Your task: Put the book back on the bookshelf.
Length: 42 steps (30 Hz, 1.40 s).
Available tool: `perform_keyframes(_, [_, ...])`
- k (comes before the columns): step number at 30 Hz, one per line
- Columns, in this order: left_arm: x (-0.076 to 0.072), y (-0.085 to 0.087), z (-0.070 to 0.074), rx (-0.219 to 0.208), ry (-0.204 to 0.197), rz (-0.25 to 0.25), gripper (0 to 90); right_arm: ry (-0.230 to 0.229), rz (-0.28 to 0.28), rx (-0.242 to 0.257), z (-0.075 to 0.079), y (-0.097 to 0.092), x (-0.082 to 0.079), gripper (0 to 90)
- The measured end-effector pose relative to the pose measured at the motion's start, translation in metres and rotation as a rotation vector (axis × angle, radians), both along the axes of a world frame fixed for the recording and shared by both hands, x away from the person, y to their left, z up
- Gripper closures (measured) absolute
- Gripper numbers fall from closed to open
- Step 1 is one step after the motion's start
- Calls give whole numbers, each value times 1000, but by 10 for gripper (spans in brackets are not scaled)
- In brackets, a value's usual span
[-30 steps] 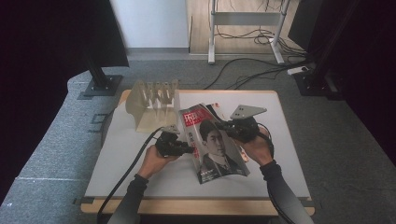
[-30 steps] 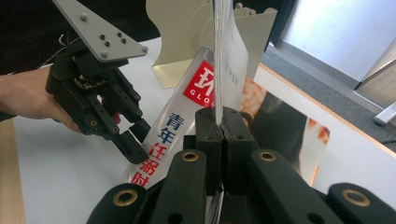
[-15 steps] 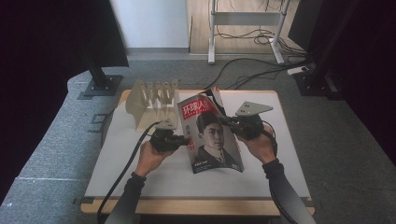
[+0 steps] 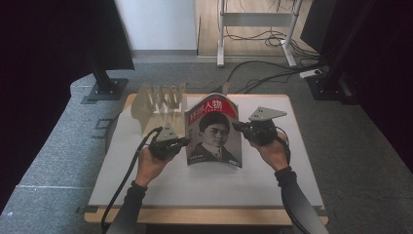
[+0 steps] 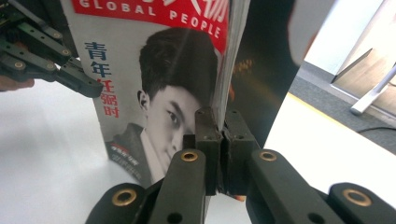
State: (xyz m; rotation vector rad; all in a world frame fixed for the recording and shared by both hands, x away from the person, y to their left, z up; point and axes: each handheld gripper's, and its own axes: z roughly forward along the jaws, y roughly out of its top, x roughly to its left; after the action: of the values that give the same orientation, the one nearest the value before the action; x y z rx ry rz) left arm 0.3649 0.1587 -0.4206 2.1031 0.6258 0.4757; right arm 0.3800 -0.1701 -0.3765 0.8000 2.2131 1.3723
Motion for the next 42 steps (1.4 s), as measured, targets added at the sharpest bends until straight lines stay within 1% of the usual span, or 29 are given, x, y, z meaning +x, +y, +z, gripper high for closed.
perform_keyframes(1, [0, 0, 0, -2, 3, -7, 870, 3, 2, 4, -1, -1, 0, 856])
perform_keyframes(3, [-2, -1, 1, 15, -10, -14, 861, 6, 2, 3, -2, -4, -1, 855])
perform_keyframes(5, [-3, -2, 2, 28, -12, -26, 845, 7, 10, 1, -2, -6, -2, 854])
perform_keyframes(10, [-1, -7, 7, 48, -25, -31, 808, 2, 16, 1, -3, -7, -6, 854])
perform_keyframes(12, [0, -9, 11, 37, -37, -31, 794, 1, 16, 5, -4, -8, -7, 854])
perform_keyframes(14, [0, -10, 17, 3, -41, -46, 778, 2, 19, 2, -5, -9, -7, 853])
perform_keyframes(16, [1, -12, 24, -10, -42, -53, 775, 2, 21, 4, -5, -10, -8, 854])
perform_keyframes(21, [2, -20, 42, -7, -47, -54, 748, 2, 27, 6, -6, -12, -10, 852])
perform_keyframes(23, [3, -22, 47, 5, -51, -53, 733, 2, 27, 8, -7, -12, -10, 852])
perform_keyframes(24, [3, -23, 50, 4, -50, -52, 731, 1, 28, 9, -7, -12, -10, 851])
perform_keyframes(28, [8, -26, 61, -23, -44, -58, 732, 2, 33, 10, -7, -13, -10, 851])
perform_keyframes(29, [9, -27, 62, -18, -43, -54, 746, 2, 33, 11, -8, -14, -10, 850])
perform_keyframes(31, [10, -29, 62, 5, -59, -38, 824, 0, 32, 11, -8, -14, -10, 849])
perform_keyframes(32, [11, -29, 62, 3, -55, -35, 839, 1, 31, 13, -9, -15, -10, 847])
perform_keyframes(34, [14, -27, 62, -15, -40, -36, 862, 3, 28, 13, -9, -16, -9, 837])
perform_keyframes(35, [14, -26, 62, -25, -38, -41, 864, 5, 23, 10, -9, -17, -9, 821])
perform_keyframes(36, [15, -25, 62, -24, -43, -41, 866, 3, 20, 8, -10, -18, -9, 800])
perform_keyframes(38, [16, -23, 62, -31, -49, -39, 868, 0, 5, 16, -10, -21, -8, 737])
perform_keyframes(39, [16, -21, 63, -40, -43, -45, 868, 1, 1, 19, -10, -23, -8, 704])
perform_keyframes(42, [16, -16, 67, -50, -39, -41, 869, 6, -13, 30, -13, -28, -7, 580])
